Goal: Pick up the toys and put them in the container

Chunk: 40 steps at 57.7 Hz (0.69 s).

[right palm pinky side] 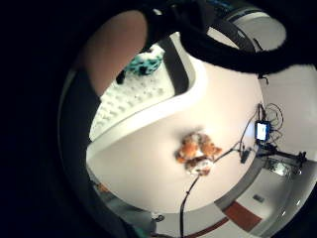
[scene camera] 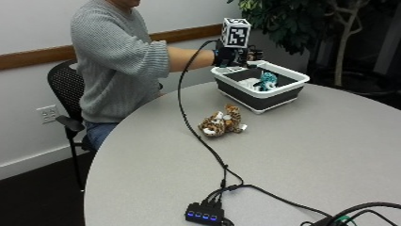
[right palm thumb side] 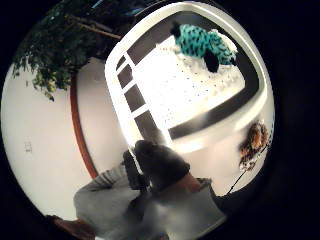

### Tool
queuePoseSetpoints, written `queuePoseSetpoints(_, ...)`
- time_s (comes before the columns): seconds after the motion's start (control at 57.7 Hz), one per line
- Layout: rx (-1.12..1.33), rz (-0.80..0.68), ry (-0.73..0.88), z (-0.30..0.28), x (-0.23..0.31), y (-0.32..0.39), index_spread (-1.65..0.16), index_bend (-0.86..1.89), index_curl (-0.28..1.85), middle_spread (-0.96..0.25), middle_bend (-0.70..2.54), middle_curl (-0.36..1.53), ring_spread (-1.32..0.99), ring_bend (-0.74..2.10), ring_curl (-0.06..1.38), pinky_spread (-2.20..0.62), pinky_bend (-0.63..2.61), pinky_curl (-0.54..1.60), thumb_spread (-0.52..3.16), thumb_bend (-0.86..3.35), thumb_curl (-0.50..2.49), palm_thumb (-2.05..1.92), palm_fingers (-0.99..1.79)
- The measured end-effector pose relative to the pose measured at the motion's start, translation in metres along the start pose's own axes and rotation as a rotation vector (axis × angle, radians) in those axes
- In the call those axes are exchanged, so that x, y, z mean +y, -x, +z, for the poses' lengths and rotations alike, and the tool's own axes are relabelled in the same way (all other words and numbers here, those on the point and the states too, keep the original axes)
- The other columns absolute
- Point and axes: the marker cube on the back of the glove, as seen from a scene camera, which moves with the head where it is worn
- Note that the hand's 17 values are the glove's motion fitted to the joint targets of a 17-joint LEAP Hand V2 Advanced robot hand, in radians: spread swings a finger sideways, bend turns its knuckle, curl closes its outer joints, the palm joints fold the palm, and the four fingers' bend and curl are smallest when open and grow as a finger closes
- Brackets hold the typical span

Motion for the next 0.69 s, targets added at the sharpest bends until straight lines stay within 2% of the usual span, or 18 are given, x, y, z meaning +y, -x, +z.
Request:
queuePoseSetpoints(0.052, 0.004, 0.013, -0.003, -0.004, 0.015, -0.017, -0.30, 0.12, 0.37, -0.08, 0.06, 0.30, -0.03, 0.13, 0.25, 0.06, 0.89, 0.38, 1.05, -0.08, 0.33, -0.10, -0.37)
queuePoseSetpoints(0.121, 0.082, 0.137, -0.019, -0.010, 0.038, -0.062, -0.30, 0.13, 0.35, -0.07, 0.06, 0.27, -0.03, 0.13, 0.24, 0.07, 0.87, 0.37, 1.06, -0.07, 0.31, -0.09, -0.36)
queuePoseSetpoints(0.26, -0.006, 0.245, -0.038, -0.020, 0.091, -0.141, -0.30, 0.14, 0.33, -0.08, 0.08, 0.23, -0.02, 0.13, 0.21, 0.08, 0.84, 0.36, 1.08, -0.07, 0.27, -0.09, -0.32)
queuePoseSetpoints(0.382, -0.053, 0.374, -0.023, -0.006, 0.107, -0.177, -0.31, 0.15, 0.32, -0.08, 0.09, 0.21, -0.02, 0.13, 0.20, 0.08, 0.86, 0.36, 1.11, -0.06, 0.25, -0.07, -0.27)
queuePoseSetpoints(0.468, -0.073, 0.406, 0.016, 0.024, 0.101, -0.181, -0.32, 0.14, 0.31, -0.11, 0.09, 0.20, -0.02, 0.15, 0.19, 0.08, 0.90, 0.37, 1.13, -0.05, 0.24, -0.06, -0.23)
queuePoseSetpoints(0.555, -0.058, 0.437, 0.115, 0.082, 0.089, -0.176, -0.33, 0.12, 0.30, -0.12, 0.08, 0.18, -0.02, 0.17, 0.20, 0.08, 0.97, 0.38, 1.15, -0.04, 0.24, -0.05, -0.22)
queuePoseSetpoints(0.642, -0.070, 0.407, 0.233, 0.146, 0.087, -0.166, -0.34, 0.11, 0.28, -0.13, 0.08, 0.17, -0.02, 0.19, 0.21, 0.08, 1.03, 0.40, 1.16, -0.04, 0.24, -0.04, -0.22)
queuePoseSetpoints(0.694, -0.092, 0.382, 0.214, 0.163, 0.089, -0.164, -0.34, 0.11, 0.26, -0.13, 0.07, 0.16, -0.02, 0.20, 0.22, 0.08, 1.07, 0.40, 1.17, -0.03, 0.25, -0.04, -0.23)
